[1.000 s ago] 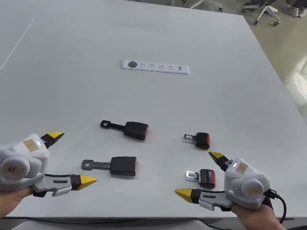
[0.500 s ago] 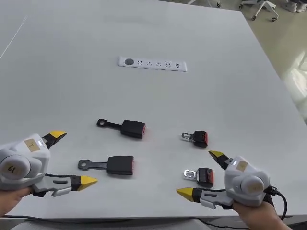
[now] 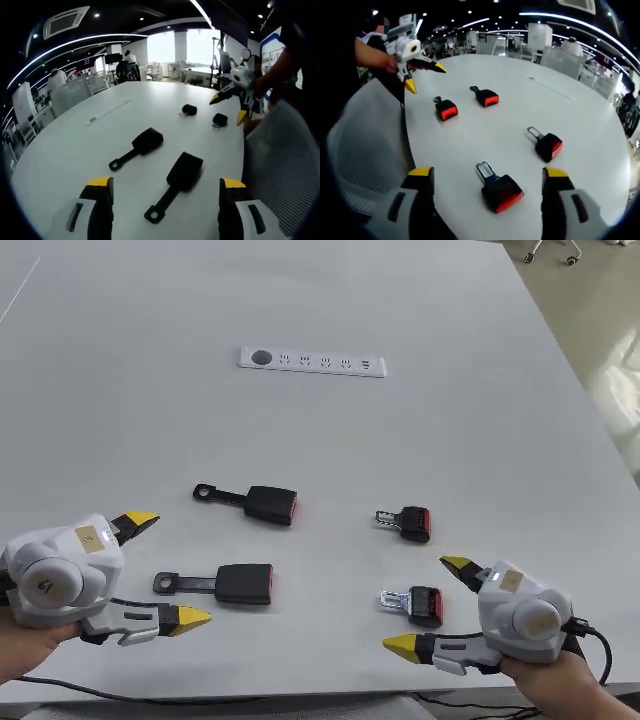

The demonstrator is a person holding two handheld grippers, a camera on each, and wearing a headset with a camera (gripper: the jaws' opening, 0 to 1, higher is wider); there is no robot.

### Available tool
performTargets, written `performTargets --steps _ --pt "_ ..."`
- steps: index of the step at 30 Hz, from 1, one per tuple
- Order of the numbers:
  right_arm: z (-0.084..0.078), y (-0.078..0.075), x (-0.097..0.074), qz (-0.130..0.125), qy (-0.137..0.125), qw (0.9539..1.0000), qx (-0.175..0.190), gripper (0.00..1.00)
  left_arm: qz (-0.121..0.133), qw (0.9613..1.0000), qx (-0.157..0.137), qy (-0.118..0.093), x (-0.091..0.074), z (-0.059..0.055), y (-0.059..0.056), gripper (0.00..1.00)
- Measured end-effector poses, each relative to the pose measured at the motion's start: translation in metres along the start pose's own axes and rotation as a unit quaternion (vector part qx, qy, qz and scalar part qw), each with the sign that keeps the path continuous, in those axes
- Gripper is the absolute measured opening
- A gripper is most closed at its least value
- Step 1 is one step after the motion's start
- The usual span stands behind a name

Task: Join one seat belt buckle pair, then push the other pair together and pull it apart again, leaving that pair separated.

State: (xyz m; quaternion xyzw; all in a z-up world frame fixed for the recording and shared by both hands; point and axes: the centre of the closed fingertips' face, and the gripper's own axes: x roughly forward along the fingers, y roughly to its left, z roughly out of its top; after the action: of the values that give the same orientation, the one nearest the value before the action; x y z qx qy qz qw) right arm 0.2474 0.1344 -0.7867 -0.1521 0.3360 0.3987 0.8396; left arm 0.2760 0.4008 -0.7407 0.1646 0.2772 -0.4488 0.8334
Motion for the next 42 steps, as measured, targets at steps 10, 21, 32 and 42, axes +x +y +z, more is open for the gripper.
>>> performTargets --steps 10,21,32,42 --pt "-0.018 -0.010 0.005 0.025 0.031 0.9992 0.000 0.85 -0.043 0.9986 0.015 0.028 0.024 -0.011 -0.008 0.85" --pt "-0.039 -0.014 0.006 0.066 0.068 0.9954 -0.012 0.74 -0.082 0.9945 0.036 0.054 0.054 -0.020 -0.015 0.76" --pt "-0.043 -0.013 0.009 0.109 0.093 0.9889 -0.040 0.55 -0.127 0.9860 0.068 0.085 0.081 -0.039 -0.021 0.51" --pt "-0.046 -0.017 0.010 0.130 0.097 0.9835 -0.081 0.40 -0.141 0.9806 0.098 0.094 0.085 -0.043 -0.018 0.43"
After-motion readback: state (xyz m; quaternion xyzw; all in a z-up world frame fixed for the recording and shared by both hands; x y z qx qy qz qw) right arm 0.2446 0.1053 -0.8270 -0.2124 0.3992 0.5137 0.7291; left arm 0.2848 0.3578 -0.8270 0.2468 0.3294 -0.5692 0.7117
